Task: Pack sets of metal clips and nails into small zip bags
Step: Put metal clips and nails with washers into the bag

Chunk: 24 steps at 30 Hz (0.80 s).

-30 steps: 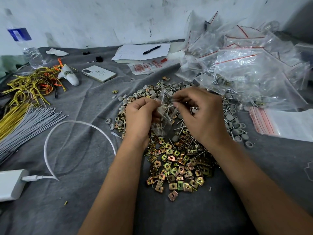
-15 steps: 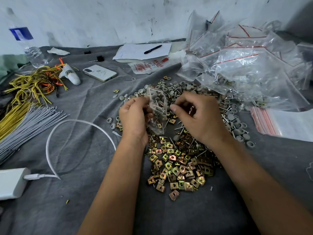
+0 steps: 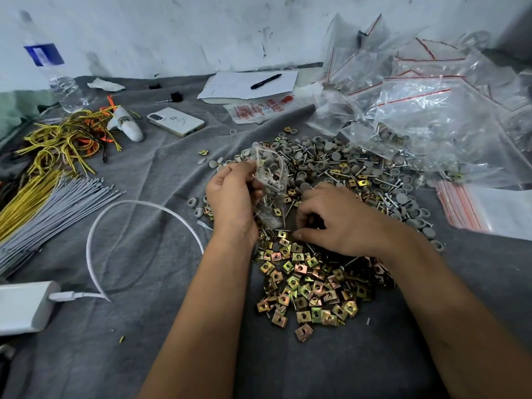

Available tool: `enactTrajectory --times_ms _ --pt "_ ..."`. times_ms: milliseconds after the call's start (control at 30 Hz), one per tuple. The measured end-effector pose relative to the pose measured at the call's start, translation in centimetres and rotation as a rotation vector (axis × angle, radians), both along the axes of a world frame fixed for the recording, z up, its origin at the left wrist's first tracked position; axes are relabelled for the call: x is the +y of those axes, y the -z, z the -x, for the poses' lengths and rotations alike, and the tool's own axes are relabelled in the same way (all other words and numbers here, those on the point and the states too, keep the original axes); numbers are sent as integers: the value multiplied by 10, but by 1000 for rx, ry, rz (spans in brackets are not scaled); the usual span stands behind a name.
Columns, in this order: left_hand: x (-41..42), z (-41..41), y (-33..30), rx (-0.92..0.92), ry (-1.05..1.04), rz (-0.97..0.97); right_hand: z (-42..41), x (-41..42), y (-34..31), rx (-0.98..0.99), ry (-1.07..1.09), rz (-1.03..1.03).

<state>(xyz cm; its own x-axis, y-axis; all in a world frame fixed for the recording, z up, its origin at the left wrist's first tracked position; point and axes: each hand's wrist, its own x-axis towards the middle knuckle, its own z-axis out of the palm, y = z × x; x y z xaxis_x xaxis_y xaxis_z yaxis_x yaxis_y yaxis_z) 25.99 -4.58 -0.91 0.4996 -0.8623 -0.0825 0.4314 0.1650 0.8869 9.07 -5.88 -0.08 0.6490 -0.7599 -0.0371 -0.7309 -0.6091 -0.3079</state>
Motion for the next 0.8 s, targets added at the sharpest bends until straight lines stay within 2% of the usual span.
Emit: enactTrajectory --times_ms 133,333,467,633,733,800 --pt "1 0 -1 -14 5 -7 3 2 -5 54 42 34" --pt "2 0 -1 -30 12 -12 10 5 -14 121 41 -76" --pt "1 1 -1 -41 12 -16 7 7 -16 115 18 -127" --pt "1 2 -1 -50 16 -15 5 9 -15 96 15 -93" --pt "2 2 -1 -64 18 -16 7 8 -15 24 -5 -66" --pt "2 2 -1 -74 17 -19 10 6 -16 -174 -5 -101"
